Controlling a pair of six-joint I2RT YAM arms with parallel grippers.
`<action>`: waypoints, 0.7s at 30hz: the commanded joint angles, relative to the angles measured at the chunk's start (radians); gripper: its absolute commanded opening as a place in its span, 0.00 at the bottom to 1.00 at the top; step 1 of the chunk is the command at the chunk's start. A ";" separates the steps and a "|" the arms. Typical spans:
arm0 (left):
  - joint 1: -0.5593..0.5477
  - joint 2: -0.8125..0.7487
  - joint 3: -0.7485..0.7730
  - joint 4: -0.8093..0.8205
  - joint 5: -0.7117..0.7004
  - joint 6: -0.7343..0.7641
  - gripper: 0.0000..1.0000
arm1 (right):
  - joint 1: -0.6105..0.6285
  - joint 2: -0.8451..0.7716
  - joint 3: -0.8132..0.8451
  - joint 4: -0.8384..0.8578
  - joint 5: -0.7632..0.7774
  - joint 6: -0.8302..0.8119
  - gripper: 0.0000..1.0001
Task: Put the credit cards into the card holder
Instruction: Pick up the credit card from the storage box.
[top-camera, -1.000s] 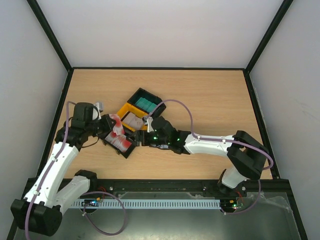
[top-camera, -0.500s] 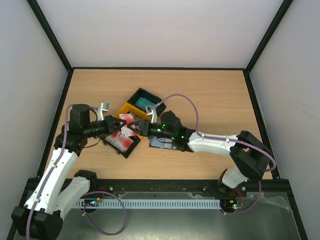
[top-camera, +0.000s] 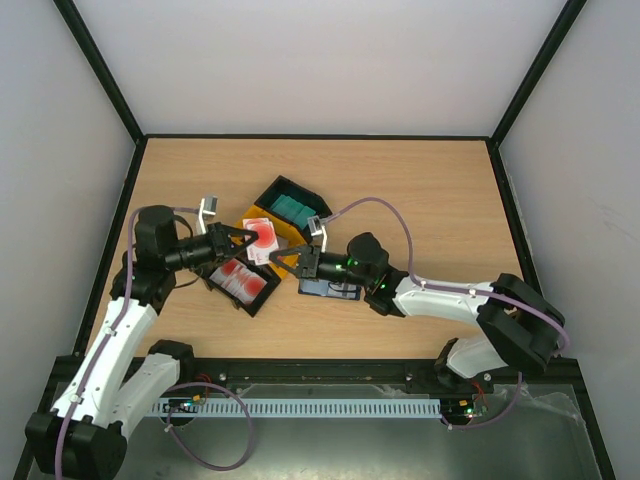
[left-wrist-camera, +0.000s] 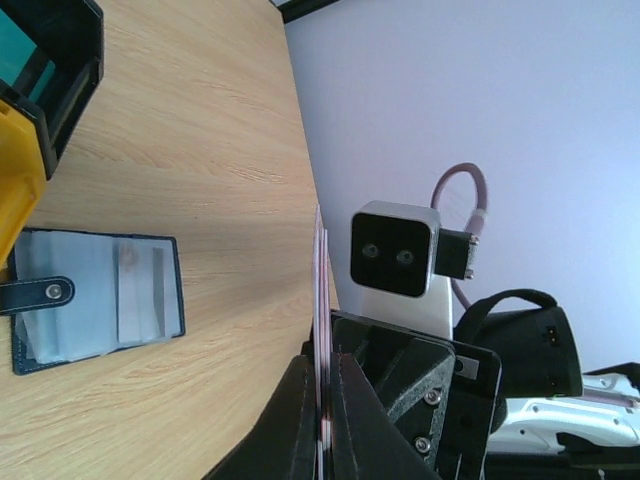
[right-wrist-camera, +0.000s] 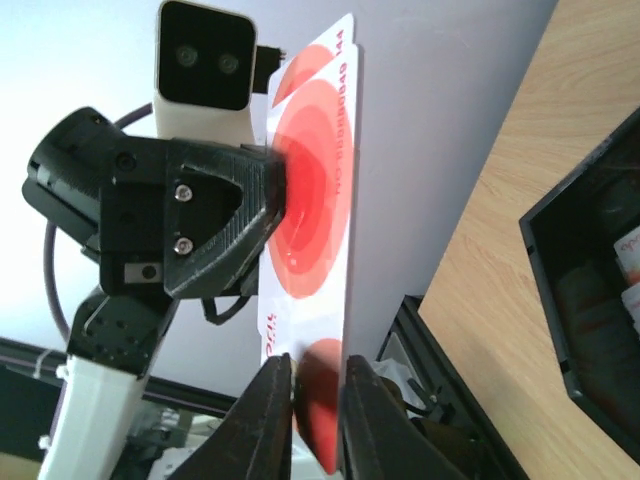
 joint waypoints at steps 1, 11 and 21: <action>0.006 -0.013 -0.012 0.065 0.048 -0.053 0.03 | -0.004 0.009 0.021 0.119 -0.062 0.058 0.09; 0.006 -0.017 -0.032 0.063 0.057 -0.057 0.13 | -0.029 -0.039 0.006 0.090 0.056 0.095 0.02; 0.007 -0.011 -0.051 0.064 0.054 -0.045 0.09 | -0.058 -0.042 0.024 0.016 0.111 0.125 0.02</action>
